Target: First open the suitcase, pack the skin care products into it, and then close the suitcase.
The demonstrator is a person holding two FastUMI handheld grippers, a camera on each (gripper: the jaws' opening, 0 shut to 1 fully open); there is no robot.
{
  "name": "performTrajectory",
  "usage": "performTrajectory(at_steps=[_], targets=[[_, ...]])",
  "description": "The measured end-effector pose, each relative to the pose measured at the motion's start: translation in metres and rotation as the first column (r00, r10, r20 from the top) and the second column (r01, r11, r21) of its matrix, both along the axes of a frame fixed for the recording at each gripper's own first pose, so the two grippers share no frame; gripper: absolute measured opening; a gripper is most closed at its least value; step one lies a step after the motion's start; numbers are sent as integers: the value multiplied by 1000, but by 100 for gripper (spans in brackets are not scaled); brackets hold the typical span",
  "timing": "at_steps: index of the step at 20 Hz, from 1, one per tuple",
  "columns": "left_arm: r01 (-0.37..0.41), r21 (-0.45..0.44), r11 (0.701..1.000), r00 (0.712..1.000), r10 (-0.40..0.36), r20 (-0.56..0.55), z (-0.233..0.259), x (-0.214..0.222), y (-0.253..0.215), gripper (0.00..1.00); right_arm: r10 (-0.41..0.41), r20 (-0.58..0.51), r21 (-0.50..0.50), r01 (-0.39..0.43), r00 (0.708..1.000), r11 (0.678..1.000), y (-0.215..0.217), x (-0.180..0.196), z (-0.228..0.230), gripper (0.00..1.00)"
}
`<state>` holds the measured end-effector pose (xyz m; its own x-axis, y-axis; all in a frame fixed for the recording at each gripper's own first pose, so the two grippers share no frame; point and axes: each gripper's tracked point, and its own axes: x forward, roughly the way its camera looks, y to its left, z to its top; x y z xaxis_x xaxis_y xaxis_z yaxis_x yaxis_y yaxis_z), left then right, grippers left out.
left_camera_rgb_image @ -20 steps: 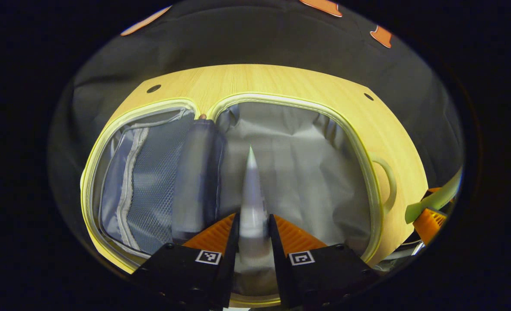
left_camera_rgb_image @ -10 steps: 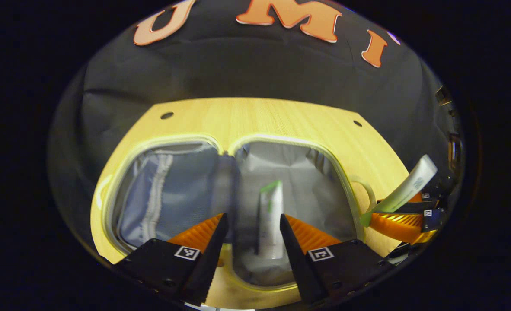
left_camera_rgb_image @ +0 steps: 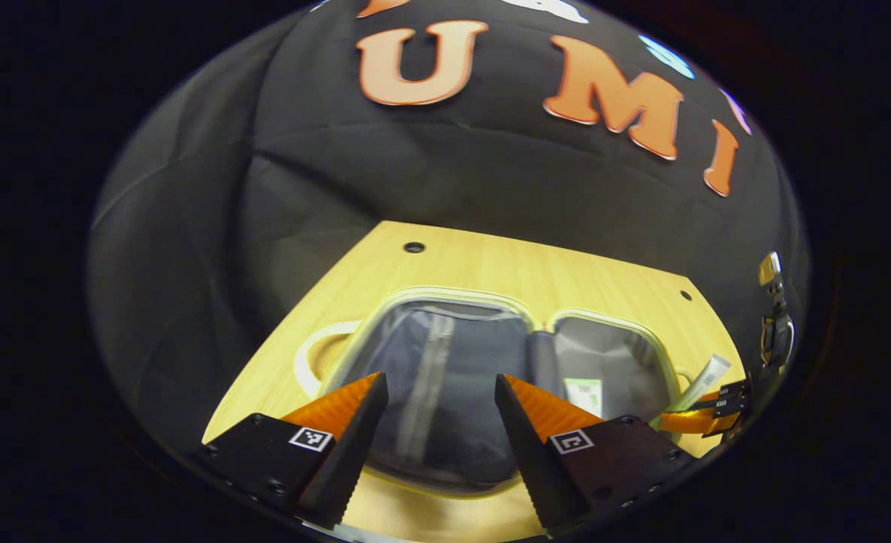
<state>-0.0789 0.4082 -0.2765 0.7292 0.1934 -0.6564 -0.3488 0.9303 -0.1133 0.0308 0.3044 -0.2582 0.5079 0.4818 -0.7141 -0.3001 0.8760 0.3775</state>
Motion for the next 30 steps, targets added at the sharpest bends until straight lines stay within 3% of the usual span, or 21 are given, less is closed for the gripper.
performTrajectory(at_steps=[5,8,9,11,13,14,15,16,19,20,21,22,23,24,25,27,28,29,30], targets=[[-165,-55,985,986,166,5,-25,-18,75,89,-33,-45,-29,32,998,999,6,6,-18,33],[-222,-108,969,973,227,35,-38,-21,109,89,-55,-64,-46,52,996,998,7,7,-24,34],[-240,-144,960,968,248,42,-44,-20,119,94,-65,-70,-49,62,995,997,8,7,-25,33],[-260,-220,940,960,277,51,-55,-17,132,89,-81,-76,-53,77,994,996,9,7,-26,29],[-265,-282,922,954,292,60,-62,-16,145,89,-94,-81,-53,90,992,995,11,8,-26,35],[-259,-309,915,957,287,46,-70,-16,147,89,-104,-85,-53,100,991,994,11,8,-25,28],[-258,-332,907,956,289,45,-77,-11,151,89,-122,-78,-53,118,989,992,10,10,-22,28],[-248,-368,896,959,280,37,-85,-4,150,89,-139,-60,-51,136,988,989,8,15,-18,38],[-203,-465,862,974,229,-1,-110,7,138,89,-175,-13,-40,174,984,984,0,20,-3,45],[-192,-488,852,977,213,-12,-121,15,134,80,-190,18,-49,191,982,980,-7,23,4,48],[-188,-502,844,979,199,-33,-127,16,131,72,-205,55,-64,209,977,976,-16,24,10,60],[-191,-509,839,980,194,-48,-132,17,130,58,-221,105,-77,229,970,970,-26,27,19,54],[-206,-504,839,978,195,-76,-136,17,128,45,-238,155,-84,252,959,964,-35,29,29,58],[-221,-477,850,975,204,-87,-143,19,133,31,-255,192,-94,276,948,956,-46,30,37,61],[-203,-466,861,978,199,-59,-137,22,132,17,-269,230,-96,297,935,950,-56,29,46,71],[-174,-423,889,983,179,-28,-133,24,135,16,-290,311,-114,338,905,934,-78,31,62,80],[-186,-410,893,981,189,-34,-119,17,141,24,-295,348,-126,357,890,926,-90,31,69,83],[-172,-391,904,984,172,-35,-115,20,137,7,-297,375,-142,371,878,918,-102,31,73,87],[-161,-369,915,986,162,-27,-113,24,131,7,-297,403,-154,384,866,911,-114,30,79,88]])
